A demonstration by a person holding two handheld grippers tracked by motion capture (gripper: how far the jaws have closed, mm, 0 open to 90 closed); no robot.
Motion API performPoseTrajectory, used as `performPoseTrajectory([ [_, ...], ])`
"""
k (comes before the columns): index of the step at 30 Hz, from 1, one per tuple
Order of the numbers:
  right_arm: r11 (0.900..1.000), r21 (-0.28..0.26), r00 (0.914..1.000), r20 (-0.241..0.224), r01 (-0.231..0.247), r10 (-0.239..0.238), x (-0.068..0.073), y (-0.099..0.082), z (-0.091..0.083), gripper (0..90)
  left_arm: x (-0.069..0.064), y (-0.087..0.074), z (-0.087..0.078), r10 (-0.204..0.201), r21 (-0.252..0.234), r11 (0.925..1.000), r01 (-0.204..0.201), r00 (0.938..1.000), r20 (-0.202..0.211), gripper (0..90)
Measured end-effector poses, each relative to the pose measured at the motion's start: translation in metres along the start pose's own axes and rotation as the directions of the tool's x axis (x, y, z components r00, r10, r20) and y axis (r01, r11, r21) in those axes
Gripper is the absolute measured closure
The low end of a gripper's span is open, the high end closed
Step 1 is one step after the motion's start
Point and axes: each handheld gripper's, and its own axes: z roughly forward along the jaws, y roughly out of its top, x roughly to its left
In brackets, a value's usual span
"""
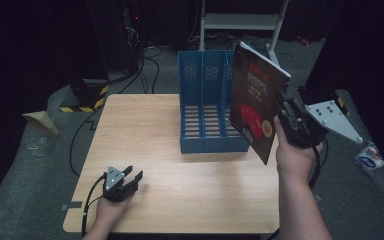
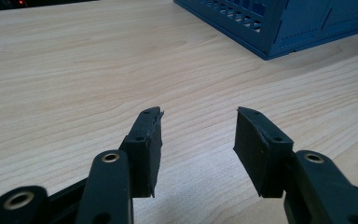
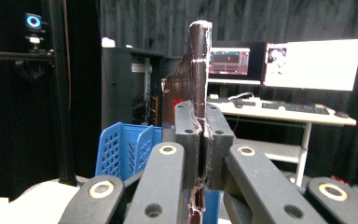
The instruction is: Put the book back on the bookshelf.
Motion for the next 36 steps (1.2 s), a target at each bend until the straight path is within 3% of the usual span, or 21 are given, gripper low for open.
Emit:
performPoseTrajectory([
  [7,1.0000,0.001,0.9989,0.047,0.007,-0.007,-0.003,-0.006,0.034,86.9,0.000,0.000,0.001,0.007,0.006,1.0000,-0.007,0.9999,0.010,51.7],
  [20,0.9998,0.007,0.9969,0.075,0.020,-0.020,-0.004,-0.020,0.080,86.8,0.001,0.000,0.000,0.011,0.005,0.9999,-0.011,0.9998,0.018,51.8],
  [28,0.9999,-0.016,0.9955,0.094,-0.003,0.004,-0.012,-0.035,0.099,86.8,0.001,0.000,0.000,0.007,0.010,0.9999,-0.007,0.9998,0.018,52.4],
  [36,0.9990,-0.045,0.9967,0.081,0.000,0.004,-0.013,-0.049,0.116,86.8,0.001,0.000,0.000,0.014,0.009,0.9999,-0.014,0.9997,0.019,53.1],
])
